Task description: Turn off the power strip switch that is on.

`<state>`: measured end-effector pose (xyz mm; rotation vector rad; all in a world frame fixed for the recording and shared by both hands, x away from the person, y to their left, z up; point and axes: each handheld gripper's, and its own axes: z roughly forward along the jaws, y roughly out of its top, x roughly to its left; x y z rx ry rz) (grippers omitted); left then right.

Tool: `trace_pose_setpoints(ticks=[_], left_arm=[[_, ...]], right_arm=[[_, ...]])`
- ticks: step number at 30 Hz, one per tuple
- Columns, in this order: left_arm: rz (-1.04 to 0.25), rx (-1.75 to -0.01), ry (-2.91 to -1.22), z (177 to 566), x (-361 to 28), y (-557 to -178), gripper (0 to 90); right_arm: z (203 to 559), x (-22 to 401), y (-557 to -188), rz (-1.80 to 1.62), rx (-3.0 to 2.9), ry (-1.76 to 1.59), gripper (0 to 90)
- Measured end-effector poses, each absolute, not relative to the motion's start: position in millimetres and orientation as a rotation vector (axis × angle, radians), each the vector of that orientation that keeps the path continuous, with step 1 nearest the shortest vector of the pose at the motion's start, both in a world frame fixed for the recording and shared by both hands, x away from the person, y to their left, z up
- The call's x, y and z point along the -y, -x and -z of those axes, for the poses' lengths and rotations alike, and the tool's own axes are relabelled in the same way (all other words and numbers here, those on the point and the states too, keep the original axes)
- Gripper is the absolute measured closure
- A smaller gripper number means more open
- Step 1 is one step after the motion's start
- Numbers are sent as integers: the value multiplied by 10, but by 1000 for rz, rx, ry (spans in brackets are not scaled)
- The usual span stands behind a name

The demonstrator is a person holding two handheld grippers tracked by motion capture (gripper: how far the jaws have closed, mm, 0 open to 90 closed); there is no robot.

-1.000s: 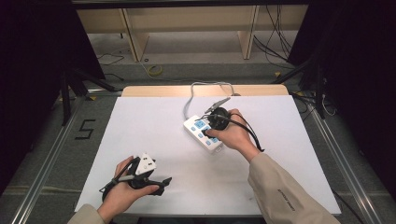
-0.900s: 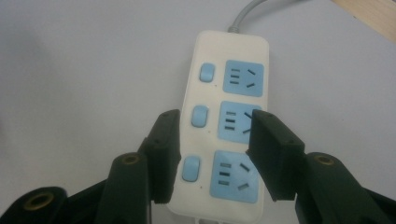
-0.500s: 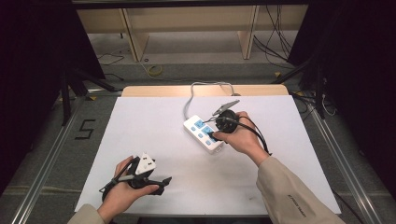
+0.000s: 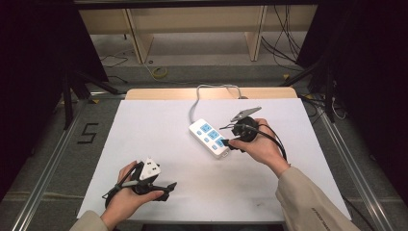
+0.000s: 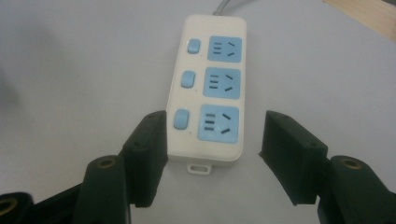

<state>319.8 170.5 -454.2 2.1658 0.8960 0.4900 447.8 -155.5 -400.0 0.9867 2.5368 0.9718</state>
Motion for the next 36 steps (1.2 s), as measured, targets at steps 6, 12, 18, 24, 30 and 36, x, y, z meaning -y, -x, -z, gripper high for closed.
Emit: trace_pose_setpoints(ticks=[6, 12, 18, 24, 30, 36], left_arm=[[-495, -904, -2158, 4543, -1707, -3198, 144], [-496, -908, -2156, 4543, -1715, -3203, 144], [-501, -914, -2154, 4545, -1719, -3205, 144], [-500, -918, -2157, 4546, -1718, -3208, 145], [-499, -922, -2157, 4550, -1717, -3209, 145], [-497, -926, -2157, 4553, -1715, -3207, 147]], right_arm=[[3996, 1663, -4410, -998, -2526, -1004, 385], [3993, 1789, -4324, -1044, -2501, -1000, 372], [4031, 1920, -4176, -1061, -2475, -1001, 351], [4112, 2081, -4001, -1111, -2451, -1024, 346], [4188, 2225, -3835, -1145, -2428, -1034, 342], [4253, 2348, -3695, -1175, -2410, -1043, 338]])
